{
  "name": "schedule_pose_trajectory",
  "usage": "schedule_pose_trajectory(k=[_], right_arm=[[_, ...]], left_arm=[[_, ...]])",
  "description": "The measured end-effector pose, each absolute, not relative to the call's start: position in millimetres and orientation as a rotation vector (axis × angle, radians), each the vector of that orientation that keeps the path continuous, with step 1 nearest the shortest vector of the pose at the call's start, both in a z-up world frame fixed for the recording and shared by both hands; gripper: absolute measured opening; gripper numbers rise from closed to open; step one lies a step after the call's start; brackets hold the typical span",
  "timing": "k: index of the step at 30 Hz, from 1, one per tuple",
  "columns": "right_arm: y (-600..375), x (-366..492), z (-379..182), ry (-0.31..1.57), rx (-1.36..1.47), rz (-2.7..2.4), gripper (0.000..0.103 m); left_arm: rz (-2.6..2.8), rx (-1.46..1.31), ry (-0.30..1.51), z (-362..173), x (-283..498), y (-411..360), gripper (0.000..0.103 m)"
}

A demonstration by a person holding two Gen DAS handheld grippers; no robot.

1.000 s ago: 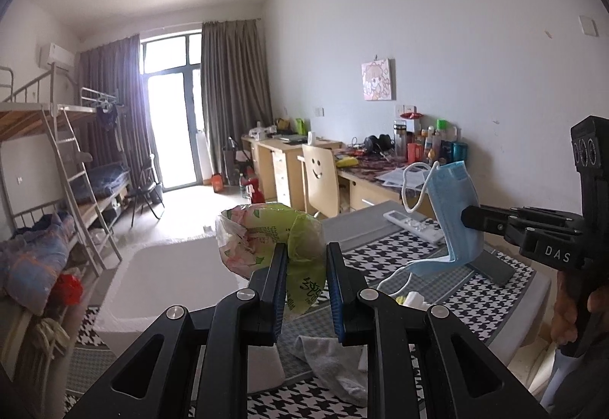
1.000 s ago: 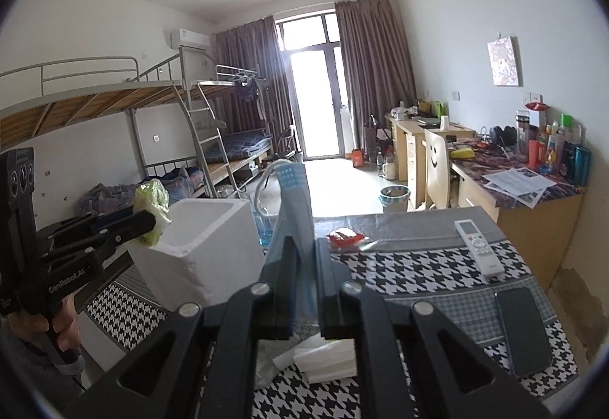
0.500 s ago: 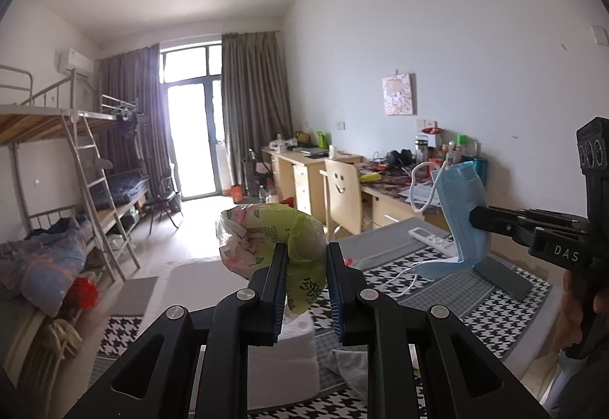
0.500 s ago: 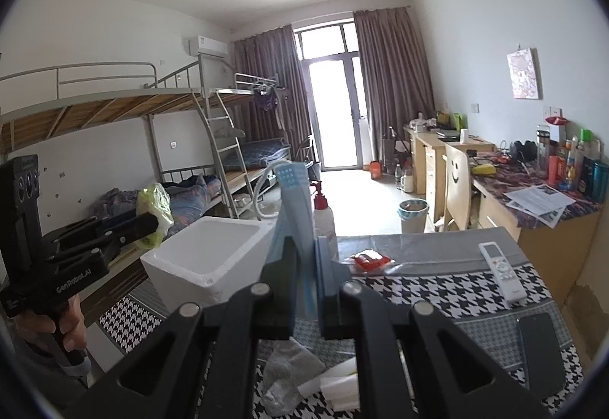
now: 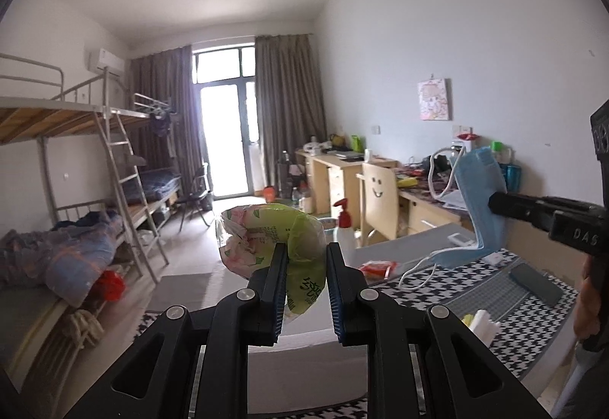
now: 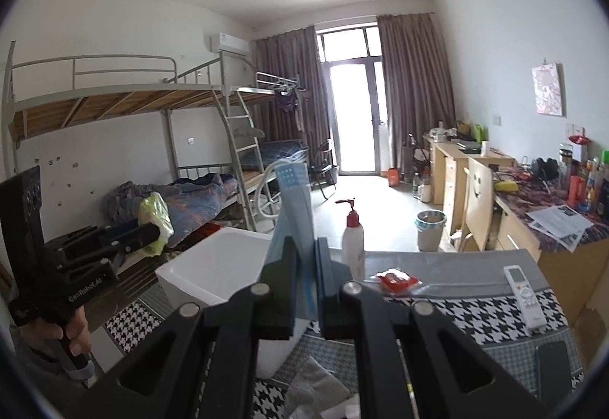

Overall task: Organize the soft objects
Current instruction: 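Lift the green pouch with the left tool while the right tool carries the mask over the foam box, then lower the blue mask into the foam box and open the right tool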

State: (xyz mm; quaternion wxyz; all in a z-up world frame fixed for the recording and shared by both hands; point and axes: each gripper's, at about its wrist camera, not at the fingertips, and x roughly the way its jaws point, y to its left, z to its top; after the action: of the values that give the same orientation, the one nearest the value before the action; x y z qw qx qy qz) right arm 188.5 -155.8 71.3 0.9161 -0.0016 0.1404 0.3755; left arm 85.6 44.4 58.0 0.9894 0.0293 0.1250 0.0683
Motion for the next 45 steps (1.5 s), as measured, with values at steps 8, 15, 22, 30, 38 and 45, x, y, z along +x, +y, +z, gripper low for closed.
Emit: schedule_pose_trajectory(k=[8, 15, 22, 30, 38, 45], right_arm=[[-139, 186, 83, 0.261, -0.025, 0.809, 0.011], [-118, 184, 95, 0.240, -0.053, 0.841, 0.011], [-95, 186, 96, 0.247, -0.072, 0.881, 0.011], [-71, 189, 92, 0.288, -0.082, 0.922, 0.011], [-50, 193, 84, 0.337, -0.104, 0.944, 0.011], [-35, 200, 74, 0.384, -0.129, 0.949, 0.011]], left_arm=[[0.184, 0.043, 0.257, 52, 79, 62, 0.021], [0.208, 0.021, 0.262, 48, 75, 80, 0.021], [0.231, 0.010, 0.263, 45, 73, 91, 0.021], [0.264, -0.001, 0.263, 44, 67, 101, 0.021], [0.281, -0.010, 0.265, 40, 65, 107, 0.021], [0.293, -0.019, 0.273, 38, 65, 113, 0.021]])
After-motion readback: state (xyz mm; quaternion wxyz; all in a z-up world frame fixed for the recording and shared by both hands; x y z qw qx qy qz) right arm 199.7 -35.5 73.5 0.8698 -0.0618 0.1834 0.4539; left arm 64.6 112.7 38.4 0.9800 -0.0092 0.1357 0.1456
